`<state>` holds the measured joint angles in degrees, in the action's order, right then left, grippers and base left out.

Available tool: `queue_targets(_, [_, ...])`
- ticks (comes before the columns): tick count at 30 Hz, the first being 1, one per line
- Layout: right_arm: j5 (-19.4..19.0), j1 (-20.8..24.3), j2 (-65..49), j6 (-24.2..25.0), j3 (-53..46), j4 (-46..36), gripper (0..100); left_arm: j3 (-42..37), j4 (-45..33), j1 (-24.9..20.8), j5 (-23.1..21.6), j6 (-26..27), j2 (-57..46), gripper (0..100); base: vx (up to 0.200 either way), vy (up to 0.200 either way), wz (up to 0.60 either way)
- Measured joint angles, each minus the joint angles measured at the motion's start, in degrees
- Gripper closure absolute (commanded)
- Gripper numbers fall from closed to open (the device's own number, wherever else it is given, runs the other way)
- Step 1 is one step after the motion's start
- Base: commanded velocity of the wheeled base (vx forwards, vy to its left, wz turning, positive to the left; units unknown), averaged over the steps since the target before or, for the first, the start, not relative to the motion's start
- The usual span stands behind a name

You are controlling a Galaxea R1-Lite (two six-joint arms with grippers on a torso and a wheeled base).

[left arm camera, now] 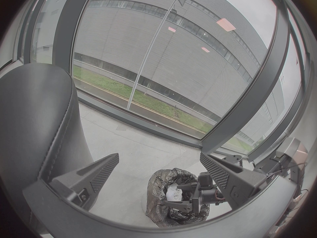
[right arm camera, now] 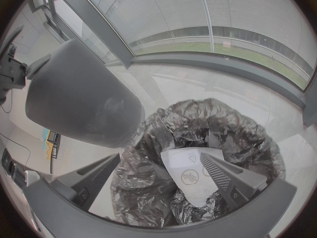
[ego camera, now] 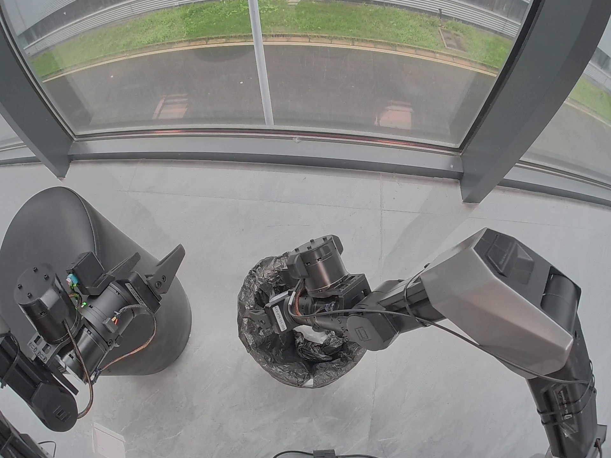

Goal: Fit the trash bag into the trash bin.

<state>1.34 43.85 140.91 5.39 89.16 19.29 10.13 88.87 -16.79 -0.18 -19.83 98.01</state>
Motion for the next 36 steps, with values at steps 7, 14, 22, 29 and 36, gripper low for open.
queue_targets(7, [0.0, -0.8, 4.5, -0.1, 4.1, -0.7, 0, 0.0, 0.0, 0.0, 0.0, 0.0, 0.6, 0, 0.000, 0.000, 0.00])
queue_targets(14, [0.0, -1.7, 8.1, 0.0, 7.8, -3.5, 0, 0.0, 0.0, 0.0, 0.0, 0.0, 1.0, 0, 0.000, 0.000, 0.00])
queue_targets(22, [0.1, -2.4, 10.6, 0.1, 9.9, -4.2, 0, 0.0, 0.0, -0.1, 0.0, 0.0, 1.4, 0, 0.000, 0.000, 0.00])
queue_targets(29, [1.0, -2.6, 10.6, 0.5, 9.6, -4.2, 0, -0.1, 0.0, -0.1, 0.0, 0.0, 1.4, 0, 0.000, 0.000, 0.00])
queue_targets(36, [2.0, -2.1, 4.4, 1.5, 3.8, -3.9, 0, -0.2, 0.1, -0.3, 0.0, 0.0, 1.3, 0, 0.000, 0.000, 0.00])
